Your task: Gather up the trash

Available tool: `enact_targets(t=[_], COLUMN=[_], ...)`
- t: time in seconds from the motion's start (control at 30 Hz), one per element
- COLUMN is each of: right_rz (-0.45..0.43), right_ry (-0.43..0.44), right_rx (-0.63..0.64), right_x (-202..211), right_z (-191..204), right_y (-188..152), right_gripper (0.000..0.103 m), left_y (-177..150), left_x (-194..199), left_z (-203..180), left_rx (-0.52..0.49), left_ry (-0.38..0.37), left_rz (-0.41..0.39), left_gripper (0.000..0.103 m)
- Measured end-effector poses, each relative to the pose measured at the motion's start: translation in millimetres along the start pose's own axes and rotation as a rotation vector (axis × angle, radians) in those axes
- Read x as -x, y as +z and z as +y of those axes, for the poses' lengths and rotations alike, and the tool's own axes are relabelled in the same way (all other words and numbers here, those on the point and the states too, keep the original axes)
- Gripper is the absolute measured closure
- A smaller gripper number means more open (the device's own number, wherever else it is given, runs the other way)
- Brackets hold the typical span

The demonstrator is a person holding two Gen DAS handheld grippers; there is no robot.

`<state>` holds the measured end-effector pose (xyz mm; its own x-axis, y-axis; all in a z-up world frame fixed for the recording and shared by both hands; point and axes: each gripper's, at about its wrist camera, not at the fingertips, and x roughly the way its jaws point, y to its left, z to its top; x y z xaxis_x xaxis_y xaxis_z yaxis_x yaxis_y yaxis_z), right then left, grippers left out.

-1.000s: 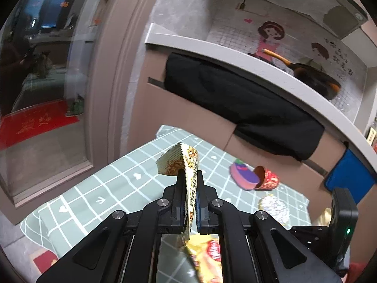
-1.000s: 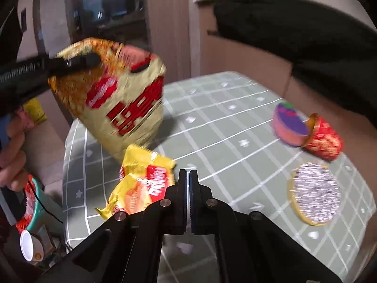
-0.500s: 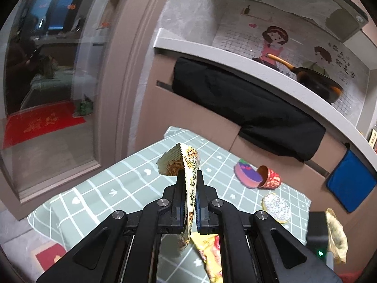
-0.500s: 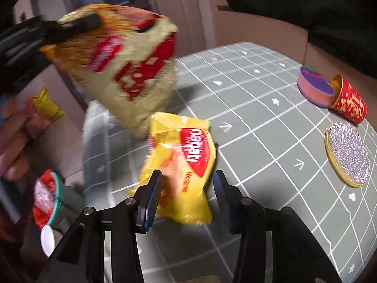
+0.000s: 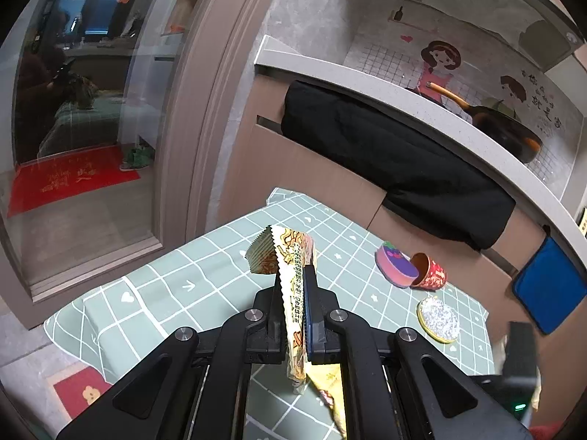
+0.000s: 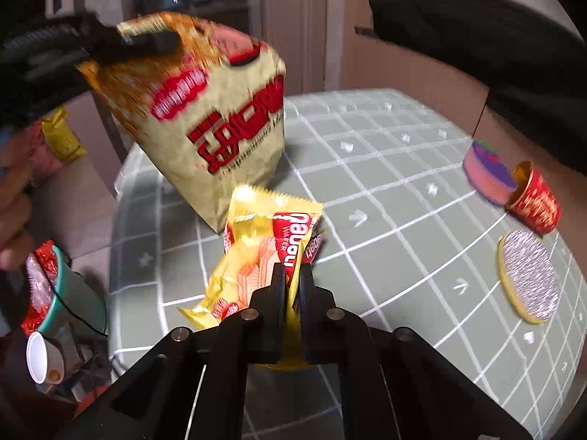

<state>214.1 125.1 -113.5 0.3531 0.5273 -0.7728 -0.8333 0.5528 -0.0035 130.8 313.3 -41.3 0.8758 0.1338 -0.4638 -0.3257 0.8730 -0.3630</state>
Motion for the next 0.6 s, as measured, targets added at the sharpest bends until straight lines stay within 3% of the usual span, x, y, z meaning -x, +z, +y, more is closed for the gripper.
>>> enact_targets(t=[0.27, 0.6], right_rz=[-0.131, -0.315], right_ry=[-0.055, -0.233], right_rx=[-0.03, -0.18], right_x=[63, 160], right_z=[-35, -118], right_y=[10, 4], right_gripper=[0.099, 0.098], left_y=[10, 20], left_x=[3, -1], left_z=[-46, -168], left_rx=[-0.068, -0.235], left_ry=[-0.074, -0.237], left_rz=[-0.017, -0.033], left_gripper=[0.096, 0.096])
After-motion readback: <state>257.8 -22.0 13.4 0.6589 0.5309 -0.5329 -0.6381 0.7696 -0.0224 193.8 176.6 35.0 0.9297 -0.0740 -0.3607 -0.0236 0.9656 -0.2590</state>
